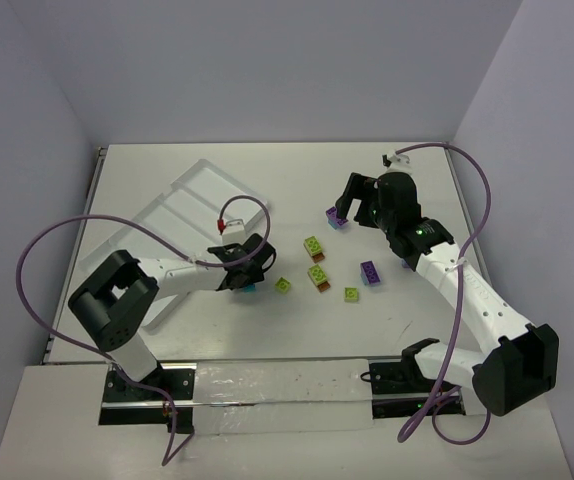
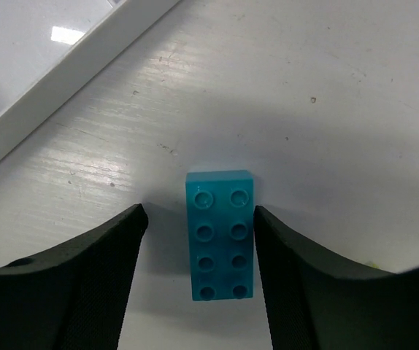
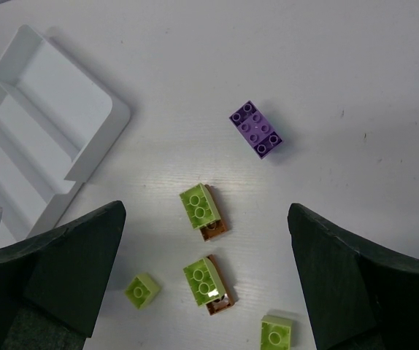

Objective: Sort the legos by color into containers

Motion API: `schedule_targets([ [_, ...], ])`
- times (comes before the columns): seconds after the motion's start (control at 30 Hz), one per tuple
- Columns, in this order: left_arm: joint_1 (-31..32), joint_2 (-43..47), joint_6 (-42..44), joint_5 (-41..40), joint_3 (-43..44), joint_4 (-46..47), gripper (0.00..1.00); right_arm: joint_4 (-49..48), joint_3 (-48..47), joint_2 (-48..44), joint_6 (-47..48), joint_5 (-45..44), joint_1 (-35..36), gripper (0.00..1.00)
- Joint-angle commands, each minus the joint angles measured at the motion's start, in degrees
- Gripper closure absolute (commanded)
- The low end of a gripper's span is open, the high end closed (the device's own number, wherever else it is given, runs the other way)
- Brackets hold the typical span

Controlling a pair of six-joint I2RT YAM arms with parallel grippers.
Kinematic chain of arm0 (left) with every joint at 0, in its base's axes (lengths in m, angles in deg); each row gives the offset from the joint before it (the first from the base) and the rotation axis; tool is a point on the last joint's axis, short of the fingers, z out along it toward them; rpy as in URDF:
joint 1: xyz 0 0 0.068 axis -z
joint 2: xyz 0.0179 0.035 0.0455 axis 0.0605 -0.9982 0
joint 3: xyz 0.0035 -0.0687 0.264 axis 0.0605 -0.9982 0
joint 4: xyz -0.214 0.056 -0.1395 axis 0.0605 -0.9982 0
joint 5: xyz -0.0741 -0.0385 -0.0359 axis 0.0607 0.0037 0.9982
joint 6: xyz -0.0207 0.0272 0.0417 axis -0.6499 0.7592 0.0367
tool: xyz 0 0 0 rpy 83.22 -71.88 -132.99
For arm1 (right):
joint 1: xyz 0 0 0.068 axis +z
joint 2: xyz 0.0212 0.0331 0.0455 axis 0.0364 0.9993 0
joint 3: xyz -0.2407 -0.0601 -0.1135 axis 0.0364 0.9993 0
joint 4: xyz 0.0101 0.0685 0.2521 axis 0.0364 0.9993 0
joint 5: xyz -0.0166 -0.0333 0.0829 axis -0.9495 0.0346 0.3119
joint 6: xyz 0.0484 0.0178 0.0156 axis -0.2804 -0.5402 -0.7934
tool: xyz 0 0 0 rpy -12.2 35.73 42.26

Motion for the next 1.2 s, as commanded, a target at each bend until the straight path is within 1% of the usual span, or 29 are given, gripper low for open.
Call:
schedule_targets([
  [0.0,1.4,-2.7,-1.4,-1.2,1.8,-2.2,0.41,-1.1,-1.1,-0.1,-0.7,-1.1,0.0,0.00],
  [0.03,1.4,-3.1,-1.4,-1.7,3.0,-3.5,0.47,-1.2,-0.9,-0.1,-0.9,-1.2,0.0,0.00],
  [0.07,1.4,-3.4,-1.1,-2.5,4.9,-5.1,0.55,-1.4,-0.7,-0.1,-1.1,-1.4,0.0,0.00],
  [0.1,1.4,-3.3,0.1,-3.1,5.7,-5.7,0.68,-1.8,-0.5,-0.1,-1.3,-1.4,0.0,0.00],
  [0.2,1.4,-2.4,2.9,-3.2,9.7,-8.7,0.94,-2.1,-0.5,0.0,-1.8,-1.1,0.0,0.00],
  [0.23,1.3,-2.2,3.5,-3.3,10.0,-8.8,1.00,-2.0,-0.6,0.1,-1.8,-1.0,0.0,0.00],
  [0.3,1.3,-0.1,7.3,-3.3,15.0,-11.7,1.00,-1.7,-0.9,0.2,-1.6,-1.1,0.0,0.00],
  [0.4,-0.7,1.3,11.7,-2.5,22.7,-14.1,1.00,-1.5,-1.0,-0.2,-1.2,-1.5,0.0,0.00],
  [0.5,-6.3,-0.4,14.3,-1.8,29.3,-18.4,1.00,-1.4,-1.0,-0.6,-0.9,-1.6,0.0,0.00],
  [0.6,-11.3,-2.6,16.8,-1.4,36.1,-19.1,1.00,-1.5,-0.1,-1.0,-0.6,-1.4,0.0,0.00],
  [0.63,-14.4,-4.2,18.0,-0.9,37.7,-19.0,1.00,-1.5,0.2,-1.1,-0.5,-1.1,0.0,0.00],
  [0.67,-16.0,-5.3,18.5,0.1,41.0,-18.9,1.00,-1.6,0.5,-1.1,-0.6,-1.2,0.0,0.00],
  [0.7,-17.3,-6.5,19.0,0.2,41.3,-18.7,1.00,-1.5,0.6,-1.1,-0.7,-1.1,0.0,0.00],
  [0.8,-21.9,-13.4,20.5,-0.3,50.8,-19.2,1.00,-1.4,0.9,-1.4,-1.0,-1.2,0.0,0.00],
  [0.87,-24.5,-16.1,21.0,0.8,54.7,-18.8,1.00,-1.7,1.1,-2.1,-0.8,-1.1,0.0,0.00],
  [1.0,-29.2,-21.6,22.0,4.0,59.9,-17.0,1.00,-1.3,1.5,-3.4,-0.6,-1.8,0.0,0.00],
  [1.1,-31.9,-25.1,21.8,8.4,62.3,-15.3,1.00,-1.4,1.7,-4.4,-0.1,-1.9,0.0,0.00],
  [1.17,-32.5,-27.0,22.4,9.0,63.3,-14.1,1.00,-1.2,1.6,-5.1,0.1,-2.1,0.0,0.00],
])
